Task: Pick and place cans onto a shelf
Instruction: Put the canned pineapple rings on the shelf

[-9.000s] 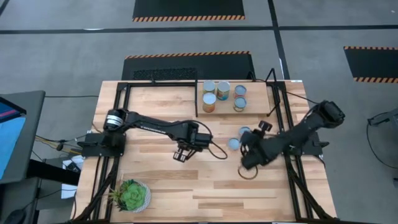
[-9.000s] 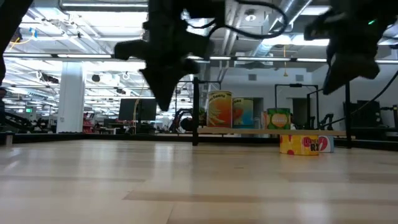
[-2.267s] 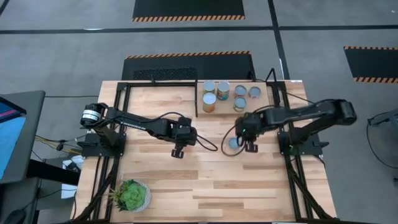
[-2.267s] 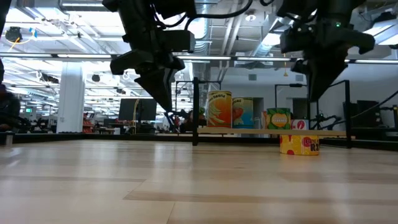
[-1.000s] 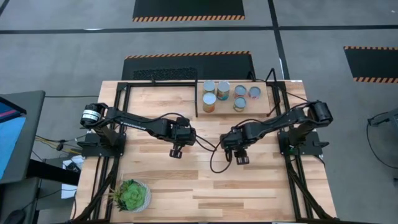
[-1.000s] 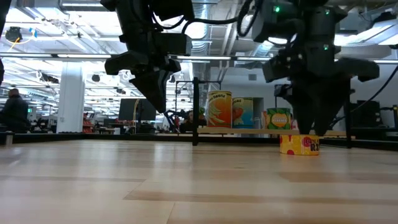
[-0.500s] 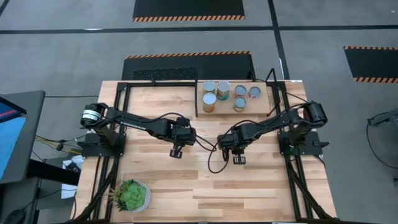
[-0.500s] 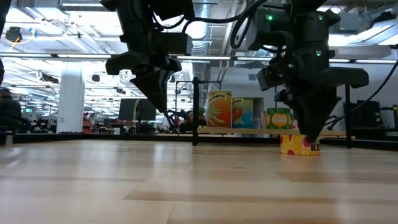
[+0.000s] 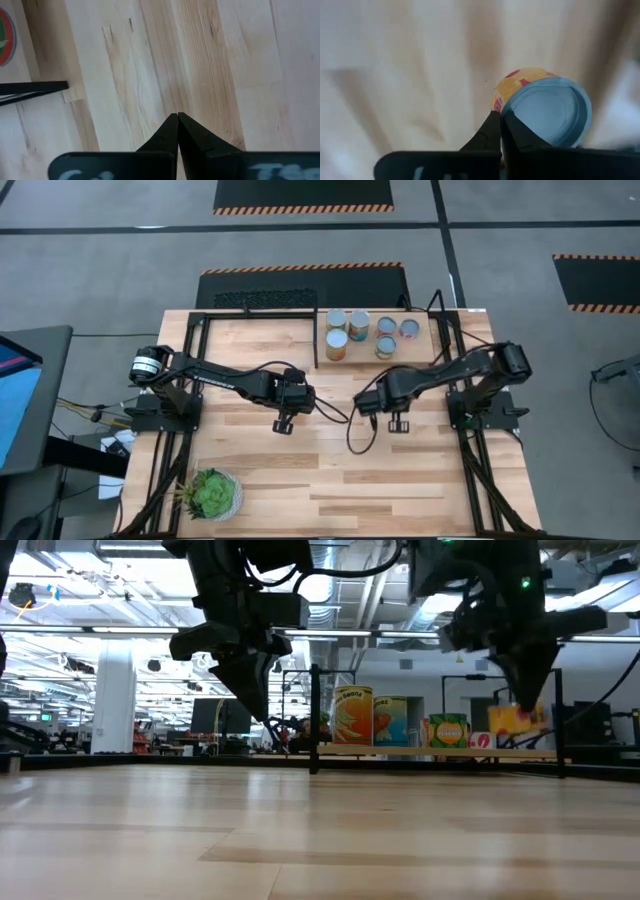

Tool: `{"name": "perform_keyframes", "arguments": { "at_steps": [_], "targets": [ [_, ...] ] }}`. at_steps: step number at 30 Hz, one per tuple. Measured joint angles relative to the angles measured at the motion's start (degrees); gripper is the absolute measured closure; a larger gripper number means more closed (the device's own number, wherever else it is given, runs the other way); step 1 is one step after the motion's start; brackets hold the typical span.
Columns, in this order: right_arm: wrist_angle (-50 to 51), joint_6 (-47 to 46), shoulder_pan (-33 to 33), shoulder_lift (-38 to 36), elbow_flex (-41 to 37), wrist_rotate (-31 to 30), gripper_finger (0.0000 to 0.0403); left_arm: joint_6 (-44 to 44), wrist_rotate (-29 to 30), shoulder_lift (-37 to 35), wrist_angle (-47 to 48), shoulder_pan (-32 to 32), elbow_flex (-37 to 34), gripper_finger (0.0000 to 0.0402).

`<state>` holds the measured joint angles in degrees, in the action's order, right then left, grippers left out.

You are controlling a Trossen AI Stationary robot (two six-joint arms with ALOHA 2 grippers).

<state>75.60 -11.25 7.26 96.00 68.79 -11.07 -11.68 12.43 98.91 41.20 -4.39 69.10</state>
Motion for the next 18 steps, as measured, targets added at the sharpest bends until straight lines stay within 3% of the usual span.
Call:
{"name": "perform_keyframes", "arguments": {
  "at_steps": [5,9,15,18],
  "targets": [
    [9.28,-8.5,-4.08,-6.72,-0.08,-8.02,0.0398,-0.75,0.01,0.0,-0.1,0.0,0.0,0.0401],
    [8.62,-8.3,-9.08,-14.49,-0.19,-12.07,0.0396,-1.68,0.2,0.0,-0.54,-0.01,0.0,0.0401],
    [-4.58,-0.47,-20.94,-24.38,-6.9,-9.12,0.0397,-1.68,0.37,0.0,-0.83,0.0,0.0,0.0401],
    [-8.17,1.74,-26.78,-25.97,-10.35,-6.87,0.0396,-1.68,0.39,0.0,-0.81,0.0,0.0,0.0401]
  ]
}}
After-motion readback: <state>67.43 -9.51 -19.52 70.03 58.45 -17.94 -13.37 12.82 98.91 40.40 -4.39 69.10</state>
